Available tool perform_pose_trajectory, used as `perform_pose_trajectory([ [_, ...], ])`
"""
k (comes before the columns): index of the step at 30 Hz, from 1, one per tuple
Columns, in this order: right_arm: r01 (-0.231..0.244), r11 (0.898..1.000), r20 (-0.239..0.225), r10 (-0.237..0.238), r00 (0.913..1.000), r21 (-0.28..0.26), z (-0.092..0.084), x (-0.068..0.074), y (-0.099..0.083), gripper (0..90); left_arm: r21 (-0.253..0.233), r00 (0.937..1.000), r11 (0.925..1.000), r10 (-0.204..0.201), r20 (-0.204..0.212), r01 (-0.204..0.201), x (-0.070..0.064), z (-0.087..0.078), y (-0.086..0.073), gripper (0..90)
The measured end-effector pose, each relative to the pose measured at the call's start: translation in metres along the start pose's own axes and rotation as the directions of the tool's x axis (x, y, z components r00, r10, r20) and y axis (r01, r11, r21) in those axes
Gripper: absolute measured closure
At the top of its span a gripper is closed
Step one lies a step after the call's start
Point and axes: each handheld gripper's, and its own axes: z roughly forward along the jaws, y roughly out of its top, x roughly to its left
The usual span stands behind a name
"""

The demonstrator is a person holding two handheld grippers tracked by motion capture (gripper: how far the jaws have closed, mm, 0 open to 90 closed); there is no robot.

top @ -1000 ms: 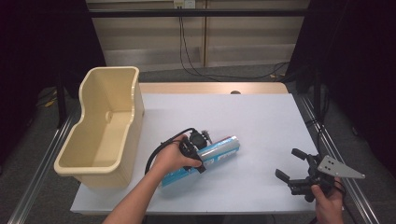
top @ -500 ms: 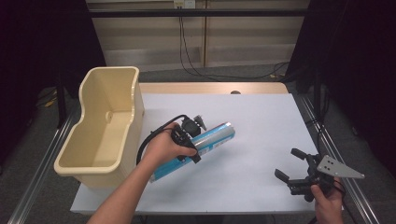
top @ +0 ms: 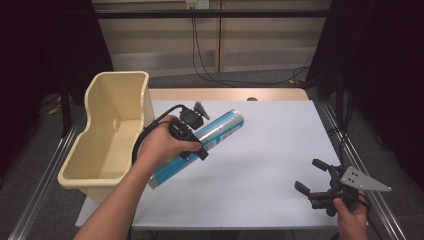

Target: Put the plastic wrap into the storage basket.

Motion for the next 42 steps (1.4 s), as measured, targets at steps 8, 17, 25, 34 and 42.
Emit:
perform_pose_trajectory([
  [8, -0.001, 1.000, 0.000, 0.001, 1.0000, -0.003, 0.000, 0.000, 0.000, 0.1, -0.010, 0.9985, 0.9985, -0.055, -0.010, 0.055, 0.007, -0.026, -0.004, 31.9],
  [17, 0.001, 1.000, 0.001, -0.001, 1.0000, -0.002, 0.000, 0.001, 0.000, 0.0, -0.032, 0.9920, 0.9919, -0.124, -0.023, 0.123, 0.022, -0.048, -0.018, 31.9],
  [25, 0.000, 1.000, -0.001, 0.000, 1.0000, 0.001, 0.001, 0.001, 0.000, 0.0, -0.058, 0.9781, 0.9781, -0.203, -0.046, 0.200, 0.038, -0.065, -0.035, 31.9],
  [34, 0.002, 1.000, -0.003, -0.002, 1.0000, 0.003, 0.002, 0.002, -0.001, 0.0, -0.081, 0.9572, 0.9584, -0.280, -0.075, 0.274, 0.057, -0.081, -0.057, 31.9],
  [42, -0.001, 1.000, -0.005, 0.001, 1.0000, 0.005, 0.002, 0.002, -0.001, 0.0, -0.112, 0.9338, 0.9353, -0.346, -0.091, 0.336, 0.069, -0.095, -0.073, 31.9],
])
